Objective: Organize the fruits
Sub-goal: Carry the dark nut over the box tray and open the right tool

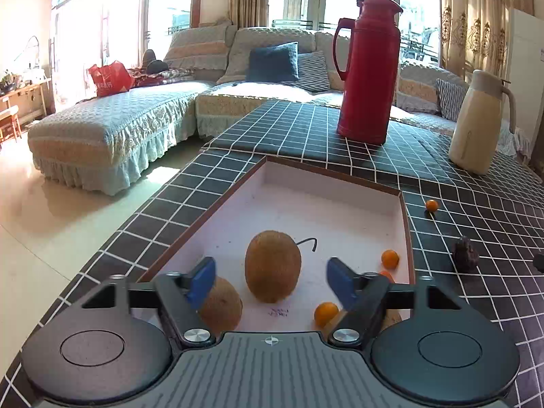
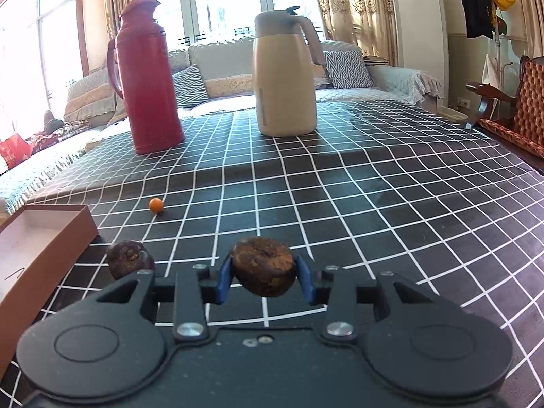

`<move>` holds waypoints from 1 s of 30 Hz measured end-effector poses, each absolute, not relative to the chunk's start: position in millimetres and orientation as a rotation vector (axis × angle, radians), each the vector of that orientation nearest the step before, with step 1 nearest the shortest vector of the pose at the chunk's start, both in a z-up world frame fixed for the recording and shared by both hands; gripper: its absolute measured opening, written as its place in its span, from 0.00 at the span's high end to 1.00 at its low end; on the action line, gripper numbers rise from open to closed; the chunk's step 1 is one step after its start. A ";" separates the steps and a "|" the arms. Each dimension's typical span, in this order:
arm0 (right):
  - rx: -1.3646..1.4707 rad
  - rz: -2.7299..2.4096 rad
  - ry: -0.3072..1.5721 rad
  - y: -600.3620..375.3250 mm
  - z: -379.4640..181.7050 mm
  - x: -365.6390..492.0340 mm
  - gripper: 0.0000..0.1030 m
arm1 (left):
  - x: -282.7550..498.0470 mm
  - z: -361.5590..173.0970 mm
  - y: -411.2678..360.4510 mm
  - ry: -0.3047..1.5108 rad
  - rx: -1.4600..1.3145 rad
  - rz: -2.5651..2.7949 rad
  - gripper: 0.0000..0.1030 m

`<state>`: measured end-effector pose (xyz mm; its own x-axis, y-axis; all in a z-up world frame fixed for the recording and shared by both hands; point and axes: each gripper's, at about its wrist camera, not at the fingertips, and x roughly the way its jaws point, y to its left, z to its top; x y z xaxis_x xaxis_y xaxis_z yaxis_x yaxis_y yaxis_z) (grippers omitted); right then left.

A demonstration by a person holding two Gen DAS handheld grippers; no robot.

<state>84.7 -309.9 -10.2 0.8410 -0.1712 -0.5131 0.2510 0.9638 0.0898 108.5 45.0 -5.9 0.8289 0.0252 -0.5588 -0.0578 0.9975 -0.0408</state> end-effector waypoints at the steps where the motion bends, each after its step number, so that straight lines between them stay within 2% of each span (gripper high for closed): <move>1: 0.154 -0.211 0.521 -305.8 -8.5 84.6 0.63 | 101.7 -5.5 44.6 0.587 -0.064 0.044 0.15; 17: 0.108 0.007 0.486 -224.6 2.1 97.0 0.63 | 76.5 -8.2 38.8 0.580 0.172 0.188 0.14; 30: 0.026 0.217 0.460 -136.7 6.6 113.4 0.63 | 71.1 -4.8 53.9 0.562 0.217 0.253 0.13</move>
